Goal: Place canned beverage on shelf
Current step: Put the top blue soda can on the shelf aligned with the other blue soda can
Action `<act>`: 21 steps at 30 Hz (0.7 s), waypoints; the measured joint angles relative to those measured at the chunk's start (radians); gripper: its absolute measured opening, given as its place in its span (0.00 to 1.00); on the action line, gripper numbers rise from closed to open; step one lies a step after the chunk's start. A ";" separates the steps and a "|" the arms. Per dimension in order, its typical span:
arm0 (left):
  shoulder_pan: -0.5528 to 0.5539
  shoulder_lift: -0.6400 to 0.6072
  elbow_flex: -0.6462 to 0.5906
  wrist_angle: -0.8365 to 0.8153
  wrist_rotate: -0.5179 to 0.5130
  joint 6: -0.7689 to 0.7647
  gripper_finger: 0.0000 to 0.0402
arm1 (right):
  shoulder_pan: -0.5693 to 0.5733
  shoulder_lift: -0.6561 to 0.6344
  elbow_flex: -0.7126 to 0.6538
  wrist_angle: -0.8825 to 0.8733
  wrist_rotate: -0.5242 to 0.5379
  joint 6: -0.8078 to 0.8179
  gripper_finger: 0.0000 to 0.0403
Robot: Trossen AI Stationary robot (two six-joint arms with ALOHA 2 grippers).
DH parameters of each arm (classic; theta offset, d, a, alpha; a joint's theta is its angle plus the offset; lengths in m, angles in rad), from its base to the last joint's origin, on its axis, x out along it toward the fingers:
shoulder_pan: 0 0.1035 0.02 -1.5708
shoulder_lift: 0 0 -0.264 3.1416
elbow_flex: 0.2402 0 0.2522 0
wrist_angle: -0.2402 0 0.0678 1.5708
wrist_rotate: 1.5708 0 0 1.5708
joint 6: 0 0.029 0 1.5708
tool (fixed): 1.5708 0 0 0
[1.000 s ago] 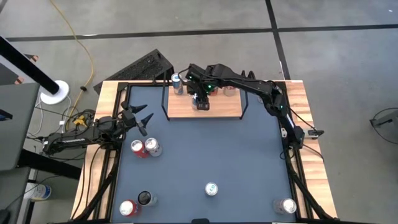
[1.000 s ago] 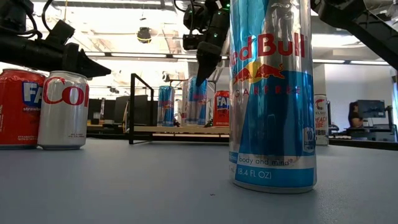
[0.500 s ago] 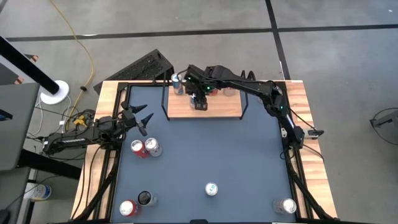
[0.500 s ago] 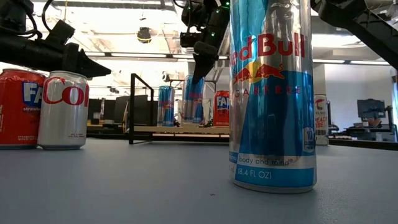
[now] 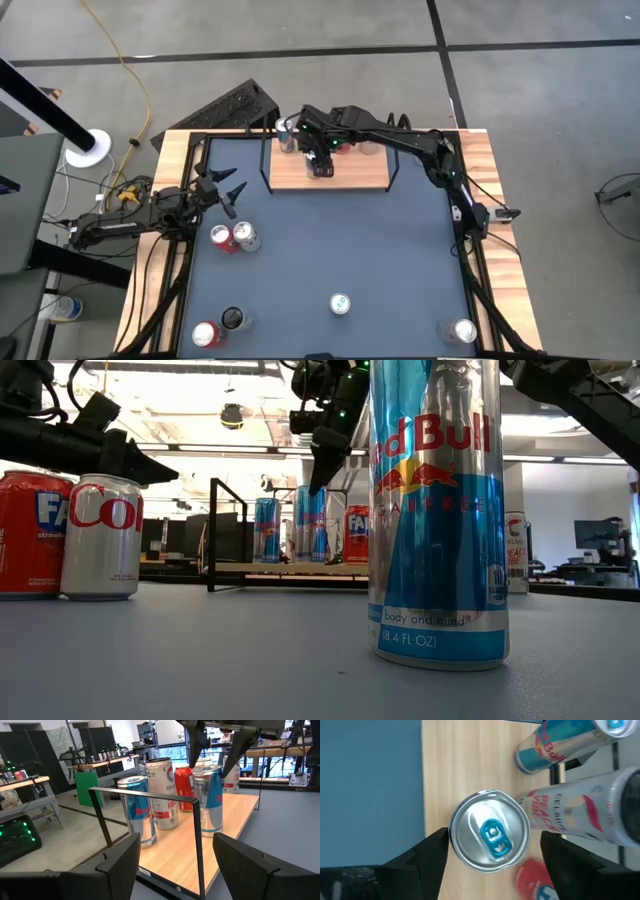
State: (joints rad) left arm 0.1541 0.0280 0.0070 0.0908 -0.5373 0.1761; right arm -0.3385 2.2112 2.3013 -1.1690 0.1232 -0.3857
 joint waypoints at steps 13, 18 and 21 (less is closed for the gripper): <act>0.000 0.000 0.000 0.000 0.000 0.000 0.60 | 0.025 -0.051 0.002 -0.008 0.021 -0.079 0.77; 0.000 0.000 0.000 0.000 0.000 0.000 0.60 | 0.026 -0.085 0.003 -0.026 0.005 -0.032 0.75; 0.000 0.000 0.000 0.000 0.000 0.000 0.60 | 0.023 -0.097 0.002 -0.111 -0.025 -0.001 0.74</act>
State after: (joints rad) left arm 0.1542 0.0280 0.0070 0.0909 -0.5372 0.1761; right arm -0.3160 2.1146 2.3032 -1.2805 0.0979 -0.3863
